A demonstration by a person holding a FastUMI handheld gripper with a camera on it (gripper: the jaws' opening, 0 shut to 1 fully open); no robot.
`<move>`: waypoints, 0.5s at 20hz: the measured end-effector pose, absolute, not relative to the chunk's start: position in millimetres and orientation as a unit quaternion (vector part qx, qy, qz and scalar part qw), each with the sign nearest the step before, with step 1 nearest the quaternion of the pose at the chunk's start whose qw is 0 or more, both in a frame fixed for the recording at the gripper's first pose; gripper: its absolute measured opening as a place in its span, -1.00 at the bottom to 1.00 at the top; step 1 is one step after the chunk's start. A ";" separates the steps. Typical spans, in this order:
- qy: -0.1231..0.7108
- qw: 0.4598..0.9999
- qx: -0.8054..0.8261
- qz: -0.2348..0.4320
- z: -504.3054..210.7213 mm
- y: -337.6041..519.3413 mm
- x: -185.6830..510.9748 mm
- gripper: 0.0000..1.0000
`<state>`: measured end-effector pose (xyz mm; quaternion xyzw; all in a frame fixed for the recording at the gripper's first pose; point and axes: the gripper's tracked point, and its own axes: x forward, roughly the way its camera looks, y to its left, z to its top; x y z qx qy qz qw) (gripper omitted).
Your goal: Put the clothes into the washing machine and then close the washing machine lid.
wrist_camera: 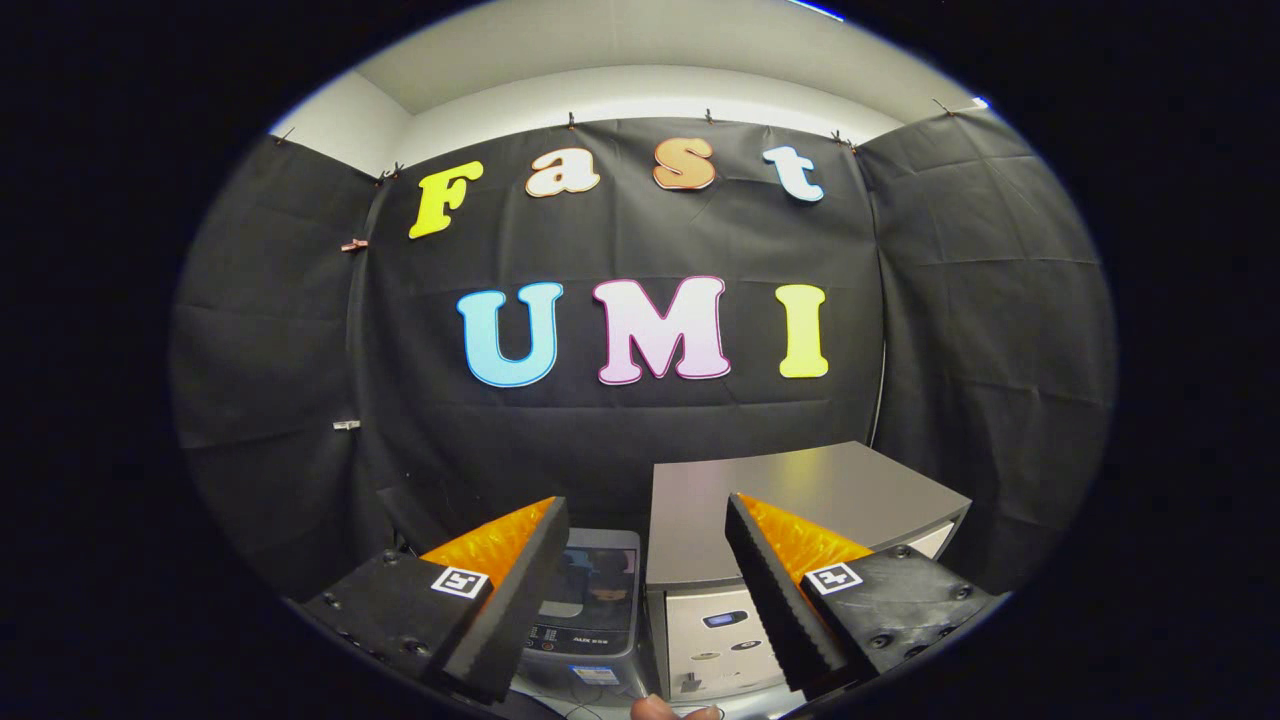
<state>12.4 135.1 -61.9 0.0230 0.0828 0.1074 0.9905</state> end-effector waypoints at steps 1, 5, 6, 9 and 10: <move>0.083 0.990 0.024 0.107 -61.8 135.1 12.4 0.98; 0.082 0.991 0.026 0.105 -66.5 129.5 15.5 0.98; 0.082 0.991 0.026 0.106 -67.1 129.6 15.7 0.98; 0.082 0.991 0.025 0.108 -68.5 131.1 14.5 0.98; 0.082 0.990 0.025 0.108 -61.8 135.9 10.2 0.98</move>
